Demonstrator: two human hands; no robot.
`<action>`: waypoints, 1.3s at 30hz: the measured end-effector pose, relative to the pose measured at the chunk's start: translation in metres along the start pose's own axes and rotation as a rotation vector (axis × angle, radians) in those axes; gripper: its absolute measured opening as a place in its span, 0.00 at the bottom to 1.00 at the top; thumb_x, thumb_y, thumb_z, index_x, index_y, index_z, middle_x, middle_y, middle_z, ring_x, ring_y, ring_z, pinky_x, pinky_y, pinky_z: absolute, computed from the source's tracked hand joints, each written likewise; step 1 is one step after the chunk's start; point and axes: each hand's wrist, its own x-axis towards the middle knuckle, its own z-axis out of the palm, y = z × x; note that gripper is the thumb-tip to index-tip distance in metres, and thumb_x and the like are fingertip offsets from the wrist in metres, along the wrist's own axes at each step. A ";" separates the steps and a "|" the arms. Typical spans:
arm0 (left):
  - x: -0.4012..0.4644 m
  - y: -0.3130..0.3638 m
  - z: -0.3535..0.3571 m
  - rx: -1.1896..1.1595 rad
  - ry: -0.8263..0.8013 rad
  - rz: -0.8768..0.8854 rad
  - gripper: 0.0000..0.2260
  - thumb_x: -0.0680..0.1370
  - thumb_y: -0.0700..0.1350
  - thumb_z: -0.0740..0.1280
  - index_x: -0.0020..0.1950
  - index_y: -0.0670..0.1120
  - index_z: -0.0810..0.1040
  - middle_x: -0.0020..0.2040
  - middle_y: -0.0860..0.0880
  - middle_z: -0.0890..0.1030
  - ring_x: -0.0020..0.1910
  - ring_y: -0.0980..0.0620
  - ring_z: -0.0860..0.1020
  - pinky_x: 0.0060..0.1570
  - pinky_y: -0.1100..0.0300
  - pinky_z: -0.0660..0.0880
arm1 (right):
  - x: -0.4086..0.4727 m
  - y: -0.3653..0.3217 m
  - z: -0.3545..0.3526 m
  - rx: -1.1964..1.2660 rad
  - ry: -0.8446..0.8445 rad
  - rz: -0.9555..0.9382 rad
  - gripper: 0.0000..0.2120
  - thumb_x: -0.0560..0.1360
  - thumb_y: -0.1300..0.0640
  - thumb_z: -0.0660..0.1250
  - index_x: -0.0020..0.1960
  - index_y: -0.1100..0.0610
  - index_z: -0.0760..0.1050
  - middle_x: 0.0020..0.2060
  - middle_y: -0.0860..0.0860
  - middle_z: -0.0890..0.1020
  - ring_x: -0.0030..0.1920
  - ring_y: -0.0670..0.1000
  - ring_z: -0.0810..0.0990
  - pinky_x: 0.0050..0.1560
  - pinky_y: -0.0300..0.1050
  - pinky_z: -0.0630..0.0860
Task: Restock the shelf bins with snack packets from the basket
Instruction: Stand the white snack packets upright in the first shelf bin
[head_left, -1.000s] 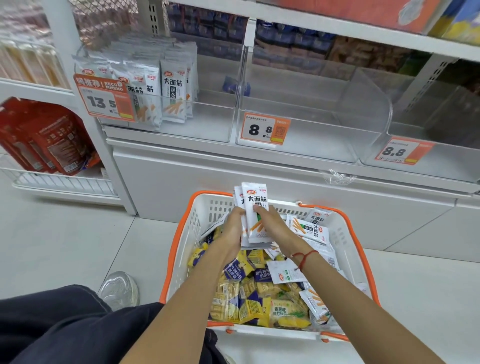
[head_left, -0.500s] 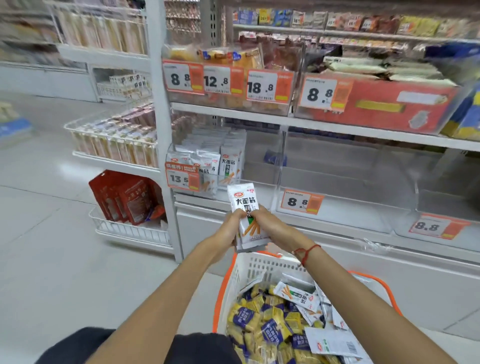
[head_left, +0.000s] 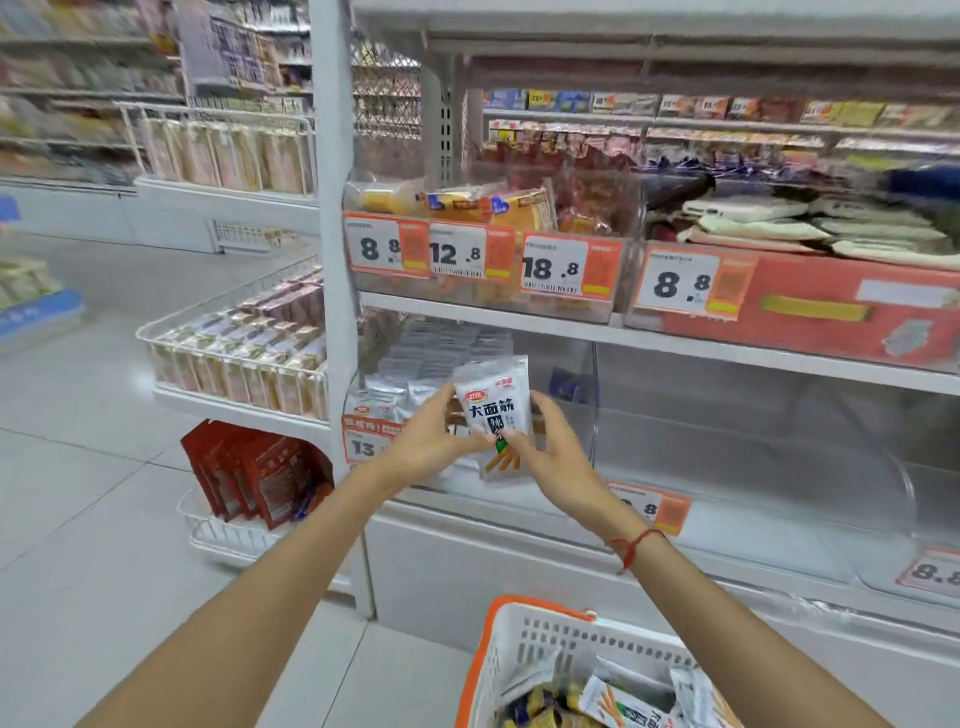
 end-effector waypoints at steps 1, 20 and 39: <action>0.010 -0.003 -0.004 0.033 0.034 0.066 0.22 0.72 0.41 0.74 0.61 0.51 0.70 0.51 0.58 0.79 0.54 0.59 0.77 0.54 0.64 0.71 | 0.008 0.004 0.002 0.012 0.033 -0.033 0.21 0.79 0.59 0.63 0.69 0.57 0.63 0.65 0.52 0.69 0.65 0.49 0.69 0.66 0.43 0.66; 0.112 -0.052 -0.008 1.267 0.100 0.050 0.35 0.68 0.64 0.71 0.69 0.48 0.70 0.68 0.48 0.66 0.67 0.47 0.60 0.64 0.54 0.60 | 0.109 0.085 0.040 -0.248 -0.128 0.250 0.24 0.72 0.62 0.70 0.66 0.57 0.66 0.60 0.54 0.76 0.58 0.56 0.77 0.57 0.54 0.76; 0.119 -0.062 0.000 1.357 0.058 0.093 0.33 0.73 0.49 0.71 0.74 0.49 0.59 0.71 0.49 0.65 0.70 0.48 0.62 0.66 0.53 0.60 | 0.124 0.081 0.054 -0.305 -0.362 0.547 0.13 0.75 0.60 0.65 0.58 0.63 0.75 0.54 0.58 0.80 0.54 0.57 0.80 0.56 0.51 0.78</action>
